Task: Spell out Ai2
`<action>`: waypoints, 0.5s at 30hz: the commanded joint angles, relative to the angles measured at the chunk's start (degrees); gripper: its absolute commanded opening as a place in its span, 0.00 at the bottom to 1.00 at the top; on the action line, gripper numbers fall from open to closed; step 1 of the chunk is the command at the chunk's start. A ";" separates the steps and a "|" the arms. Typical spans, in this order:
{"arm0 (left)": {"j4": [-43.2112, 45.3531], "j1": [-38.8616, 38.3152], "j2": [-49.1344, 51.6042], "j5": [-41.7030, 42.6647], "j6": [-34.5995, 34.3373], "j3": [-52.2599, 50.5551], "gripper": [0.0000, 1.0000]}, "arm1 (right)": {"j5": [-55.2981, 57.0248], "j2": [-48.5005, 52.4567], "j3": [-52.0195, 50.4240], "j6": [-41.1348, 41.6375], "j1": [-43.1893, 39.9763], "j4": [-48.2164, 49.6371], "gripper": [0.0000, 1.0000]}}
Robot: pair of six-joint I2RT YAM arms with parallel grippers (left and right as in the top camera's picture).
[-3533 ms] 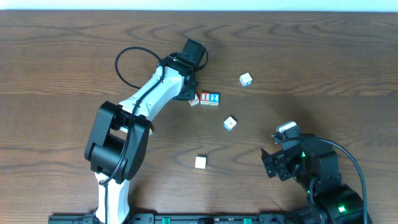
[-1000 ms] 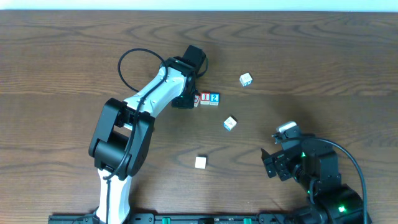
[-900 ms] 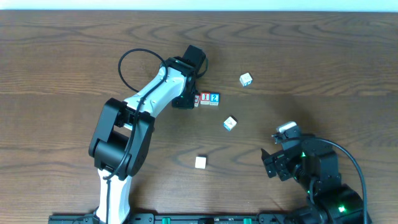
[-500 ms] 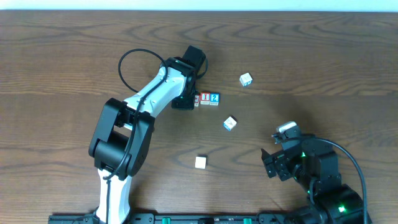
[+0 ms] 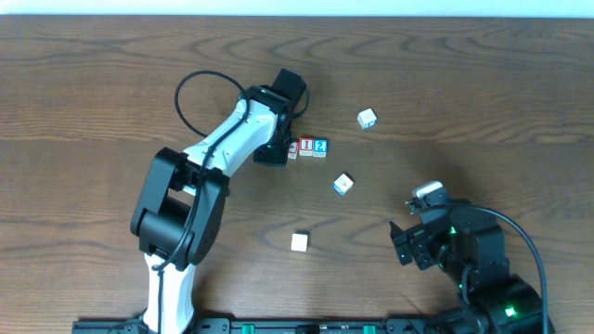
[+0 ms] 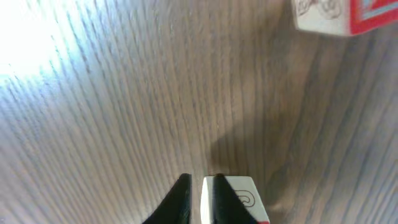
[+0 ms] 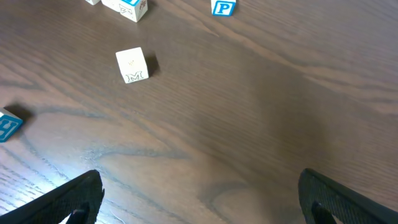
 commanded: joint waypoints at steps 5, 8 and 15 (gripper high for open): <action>-1.25 0.17 -5.86 -4.22 4.44 0.96 0.34 | 0.39 -0.09 -0.04 0.37 -0.52 0.04 0.99; -0.46 0.17 -6.49 -4.66 6.67 0.96 0.38 | 0.39 -0.09 -0.04 0.39 -0.50 0.07 0.99; 4.83 -0.50 -6.36 -5.29 17.14 0.96 0.47 | 0.39 -0.09 -0.04 0.37 -0.50 0.07 0.99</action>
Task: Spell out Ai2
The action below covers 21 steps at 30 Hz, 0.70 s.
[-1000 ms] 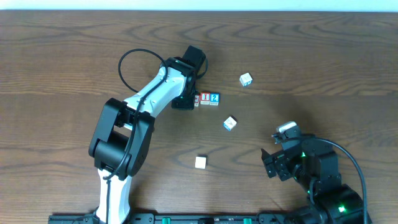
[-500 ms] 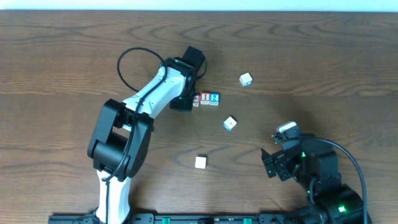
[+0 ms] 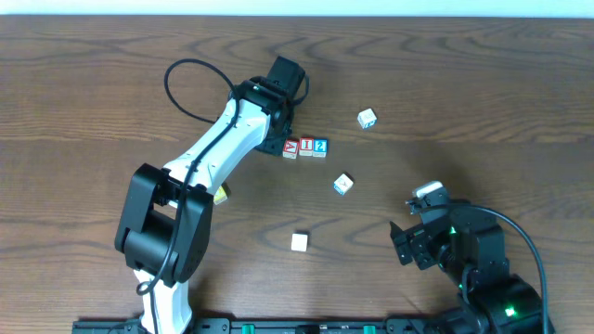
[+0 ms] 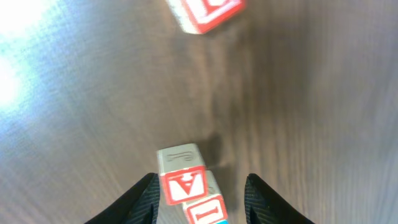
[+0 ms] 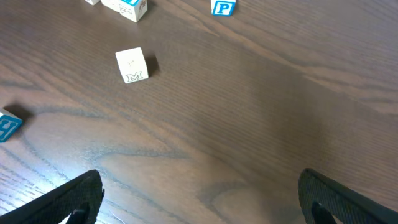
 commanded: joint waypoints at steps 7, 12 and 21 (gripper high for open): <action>1.68 -1.18 1.73 -1.40 9.20 0.94 0.41 | 0.37 -0.09 -0.04 0.37 -0.50 0.07 0.99; 1.95 -1.31 1.99 0.26 9.18 0.94 0.38 | 0.37 -0.09 -0.04 0.37 -0.50 0.07 0.99; 1.73 -2.80 1.99 1.75 9.18 0.94 0.42 | 0.37 -0.09 -0.04 0.37 -0.50 0.04 0.99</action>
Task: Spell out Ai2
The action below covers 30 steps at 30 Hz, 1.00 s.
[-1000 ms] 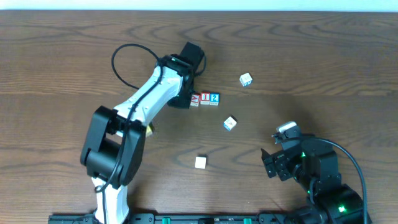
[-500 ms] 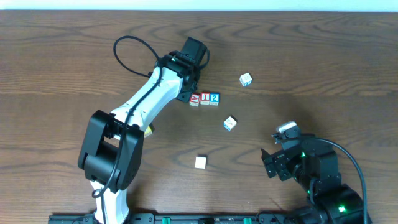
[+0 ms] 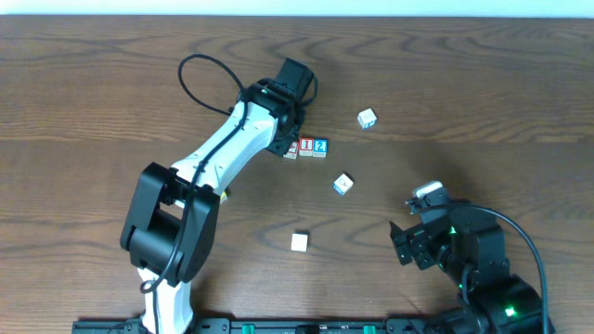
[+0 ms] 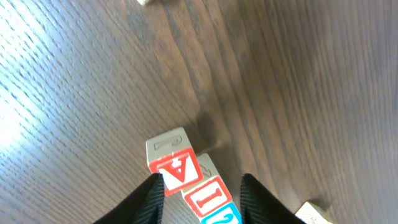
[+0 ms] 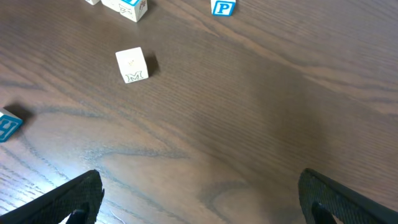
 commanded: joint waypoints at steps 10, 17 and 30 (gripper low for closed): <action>-2.91 -2.03 1.44 -1.38 -0.11 0.92 0.41 | 0.37 -0.09 -0.04 0.39 -0.50 0.07 0.99; -3.56 -2.08 1.81 -1.16 -2.40 0.92 0.38 | 0.37 -0.09 -0.04 0.37 -0.52 0.07 0.99; -1.36 -2.01 4.33 0.33 -2.45 0.92 0.37 | 0.37 -0.09 -0.04 0.37 -0.50 0.04 0.99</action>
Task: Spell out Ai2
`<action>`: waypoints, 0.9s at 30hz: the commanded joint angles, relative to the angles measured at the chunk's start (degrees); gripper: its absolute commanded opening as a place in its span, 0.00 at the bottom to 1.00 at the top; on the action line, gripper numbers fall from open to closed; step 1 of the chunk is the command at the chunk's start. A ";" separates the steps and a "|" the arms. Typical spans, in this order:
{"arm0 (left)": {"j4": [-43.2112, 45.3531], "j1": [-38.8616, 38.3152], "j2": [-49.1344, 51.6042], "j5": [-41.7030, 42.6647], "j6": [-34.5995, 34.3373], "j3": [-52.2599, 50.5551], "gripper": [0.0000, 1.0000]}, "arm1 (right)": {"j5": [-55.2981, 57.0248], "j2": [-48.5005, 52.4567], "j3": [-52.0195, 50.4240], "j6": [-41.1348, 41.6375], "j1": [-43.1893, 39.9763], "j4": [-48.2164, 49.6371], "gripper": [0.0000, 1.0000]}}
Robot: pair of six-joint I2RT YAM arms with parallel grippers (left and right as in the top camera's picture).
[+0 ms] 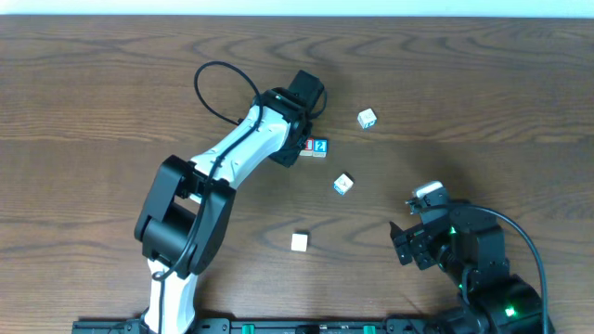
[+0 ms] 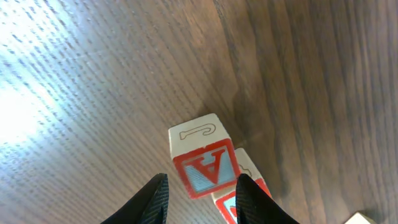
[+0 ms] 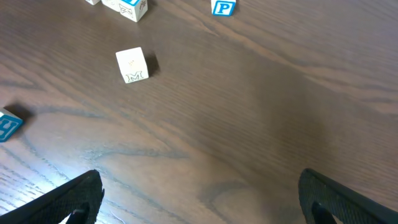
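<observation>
The red A block (image 2: 205, 165) rests on the table with the red I block (image 2: 239, 186) touching it. My left gripper (image 2: 202, 208) is open, and its fingertips (image 2: 157, 200) flank the near part of the A block. In the overhead view the left wrist (image 1: 295, 130) covers the A block. Only part of the I block (image 1: 307, 146) and the blue 2 block (image 1: 320, 147) show beside it there. My right gripper (image 3: 205, 205) is wide open over bare wood at the front right (image 1: 408, 243), far from the row.
Loose blocks lie to the right of the row: a blue-and-white one (image 1: 368, 118), another (image 1: 343, 184), and a white M block (image 1: 299, 242) nearer the front. A black cable (image 1: 218, 79) loops behind the left arm. The table's far edge (image 1: 297, 16) runs along the top.
The left wrist has shifted right and now hides the A block from overhead. In the wrist view the A block is larger and nearer the fingertips. The right arm has not moved.
The left fingers first stood close together beside a block at the row's left end. Then the gripper was open and drawn back, with A, I and 2 showing in a row. It was then over the row's left end, and now flanks the A block.
</observation>
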 commanded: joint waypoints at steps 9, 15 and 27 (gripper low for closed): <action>0.13 0.02 0.72 -0.39 -2.01 0.92 0.49 | 0.37 -0.09 -0.04 0.37 -0.50 0.02 0.99; 0.11 0.02 0.72 -0.20 -7.06 0.92 0.46 | 0.37 -0.09 -0.04 0.37 -0.50 0.02 0.99; 0.17 0.04 1.95 0.57 -14.62 0.92 0.42 | 0.37 -0.09 -0.04 0.37 -0.50 0.04 0.99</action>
